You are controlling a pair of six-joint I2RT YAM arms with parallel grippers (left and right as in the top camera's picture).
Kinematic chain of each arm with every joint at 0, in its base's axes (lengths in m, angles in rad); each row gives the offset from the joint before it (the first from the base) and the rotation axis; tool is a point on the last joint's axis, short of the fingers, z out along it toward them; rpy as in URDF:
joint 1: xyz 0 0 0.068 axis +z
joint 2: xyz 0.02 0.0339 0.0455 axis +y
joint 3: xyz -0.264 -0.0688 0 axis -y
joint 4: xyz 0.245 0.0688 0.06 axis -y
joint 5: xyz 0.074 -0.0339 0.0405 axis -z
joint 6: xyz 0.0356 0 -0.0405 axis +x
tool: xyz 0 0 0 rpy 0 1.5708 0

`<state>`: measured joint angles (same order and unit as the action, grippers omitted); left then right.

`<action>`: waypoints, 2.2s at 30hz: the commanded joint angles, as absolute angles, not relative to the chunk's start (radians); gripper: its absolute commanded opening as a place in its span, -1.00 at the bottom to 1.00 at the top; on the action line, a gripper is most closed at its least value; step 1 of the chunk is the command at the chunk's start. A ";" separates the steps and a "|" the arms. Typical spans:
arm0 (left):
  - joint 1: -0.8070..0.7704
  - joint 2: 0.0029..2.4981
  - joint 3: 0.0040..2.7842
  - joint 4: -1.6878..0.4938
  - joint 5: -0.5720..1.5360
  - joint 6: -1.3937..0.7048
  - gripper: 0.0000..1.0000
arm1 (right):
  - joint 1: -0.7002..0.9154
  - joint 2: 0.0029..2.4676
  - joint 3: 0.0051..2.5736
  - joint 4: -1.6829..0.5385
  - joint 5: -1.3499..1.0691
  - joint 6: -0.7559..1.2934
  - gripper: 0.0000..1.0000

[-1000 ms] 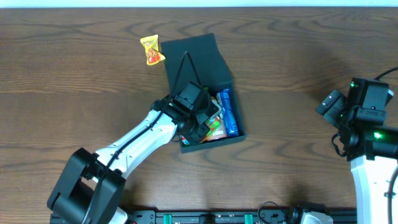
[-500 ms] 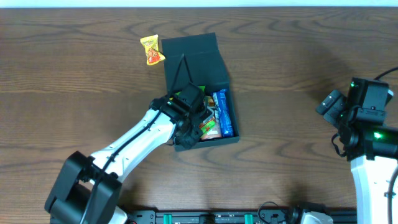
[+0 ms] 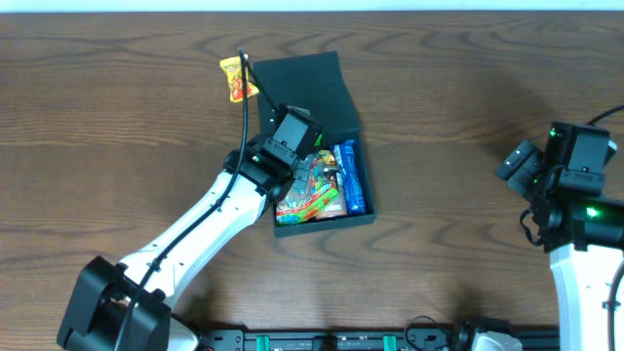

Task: Pack container

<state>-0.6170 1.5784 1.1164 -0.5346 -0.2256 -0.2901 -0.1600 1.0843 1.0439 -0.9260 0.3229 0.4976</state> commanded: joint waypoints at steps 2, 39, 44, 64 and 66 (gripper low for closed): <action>-0.614 1.618 1.128 -0.518 -0.334 -0.408 -0.88 | -0.171 1.083 1.042 -0.928 0.340 0.516 0.99; -0.616 1.517 1.128 -0.359 -0.184 -0.157 -0.88 | -0.171 1.083 1.042 -0.928 0.340 0.516 0.99; -0.602 1.394 1.128 -0.398 -0.242 -0.239 -0.89 | -0.171 1.083 1.042 -0.928 0.340 0.516 0.99; -0.275 1.870 1.862 -0.820 -0.089 -0.337 -0.89 | -0.171 1.083 1.042 -0.928 0.340 0.516 0.99; -0.266 1.966 1.981 -0.862 -0.088 -0.336 -0.89 | -0.171 1.083 1.042 -0.928 0.340 0.516 0.99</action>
